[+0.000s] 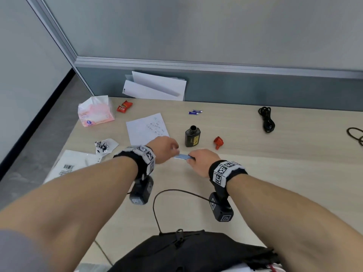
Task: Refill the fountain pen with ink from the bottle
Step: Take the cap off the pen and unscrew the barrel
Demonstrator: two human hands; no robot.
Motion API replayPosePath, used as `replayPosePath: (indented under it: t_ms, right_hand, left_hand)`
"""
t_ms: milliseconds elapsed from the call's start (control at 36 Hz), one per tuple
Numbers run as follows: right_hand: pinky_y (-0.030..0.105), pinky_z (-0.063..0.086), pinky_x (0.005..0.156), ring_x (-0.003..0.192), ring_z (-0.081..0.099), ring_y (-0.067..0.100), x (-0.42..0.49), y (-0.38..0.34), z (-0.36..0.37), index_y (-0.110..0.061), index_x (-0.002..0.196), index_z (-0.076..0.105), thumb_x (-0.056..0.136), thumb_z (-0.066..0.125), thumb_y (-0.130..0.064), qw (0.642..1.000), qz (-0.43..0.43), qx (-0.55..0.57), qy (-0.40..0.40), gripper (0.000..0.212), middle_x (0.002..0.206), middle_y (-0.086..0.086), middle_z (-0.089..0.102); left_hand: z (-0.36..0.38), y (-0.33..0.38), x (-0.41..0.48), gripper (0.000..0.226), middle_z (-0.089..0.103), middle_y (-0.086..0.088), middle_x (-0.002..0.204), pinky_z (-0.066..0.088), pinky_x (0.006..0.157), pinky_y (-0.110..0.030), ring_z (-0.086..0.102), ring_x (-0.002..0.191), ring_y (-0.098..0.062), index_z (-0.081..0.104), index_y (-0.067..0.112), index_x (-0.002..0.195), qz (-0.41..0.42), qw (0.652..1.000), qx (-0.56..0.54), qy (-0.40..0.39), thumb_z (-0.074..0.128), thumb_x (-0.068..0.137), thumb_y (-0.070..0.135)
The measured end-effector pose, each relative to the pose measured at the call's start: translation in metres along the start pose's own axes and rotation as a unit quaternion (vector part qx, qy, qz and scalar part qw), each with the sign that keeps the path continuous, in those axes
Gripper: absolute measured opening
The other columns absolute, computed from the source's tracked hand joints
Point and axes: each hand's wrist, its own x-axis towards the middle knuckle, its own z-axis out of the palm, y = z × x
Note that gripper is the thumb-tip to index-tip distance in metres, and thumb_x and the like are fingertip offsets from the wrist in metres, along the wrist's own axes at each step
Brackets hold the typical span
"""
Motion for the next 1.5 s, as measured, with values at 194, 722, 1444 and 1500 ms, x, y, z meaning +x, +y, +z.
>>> replayPosePath:
  t_ms: [194,722,1444,1500]
  right_hand:
    - [0.031,0.040,0.061,0.077,0.057,0.023,-0.004,0.016,0.000,-0.024,0.086,0.055,0.096,0.038,-0.036,0.998,0.043,0.029,0.040,0.023,0.082,0.000,0.060]
    - [0.031,0.034,0.065,0.081,0.055,0.025,-0.001,0.001,0.015,-0.024,0.109,0.059,0.098,0.033,-0.039,0.999,-0.009,-0.013,0.036,0.032,0.099,0.005,0.065]
    - [0.029,0.038,0.055,0.065,0.050,0.018,-0.012,0.014,0.034,-0.019,0.093,0.046,0.090,0.044,-0.031,0.995,0.082,0.054,-0.009,0.013,0.071,-0.003,0.049]
    - [0.029,0.039,0.057,0.067,0.051,0.019,-0.010,0.014,0.031,-0.018,0.093,0.047,0.090,0.044,-0.030,0.995,0.083,0.063,-0.009,0.012,0.073,-0.001,0.050]
  left_hand:
    - [-0.033,0.025,0.020,0.027,0.068,-0.008,0.107,0.059,0.079,-0.040,0.069,0.086,-0.020,0.062,0.011,0.115,-0.048,0.965,-0.247,0.077,0.054,0.091,0.018]
    - [0.012,0.021,-0.002,0.025,0.067,-0.004,0.104,0.048,0.084,-0.036,0.059,0.096,-0.025,0.064,0.021,0.113,0.061,0.988,0.125,-0.066,0.047,0.097,0.029]
    - [0.040,-0.027,-0.025,0.027,0.057,-0.007,0.114,0.049,0.086,-0.037,0.057,0.102,-0.025,0.063,0.014,0.113,-0.025,0.981,0.165,-0.094,0.049,0.095,0.029]
    - [0.039,-0.026,-0.025,0.031,0.059,-0.007,0.112,0.050,0.087,-0.037,0.058,0.101,-0.026,0.063,0.013,0.112,-0.021,0.982,0.158,-0.103,0.049,0.095,0.036]
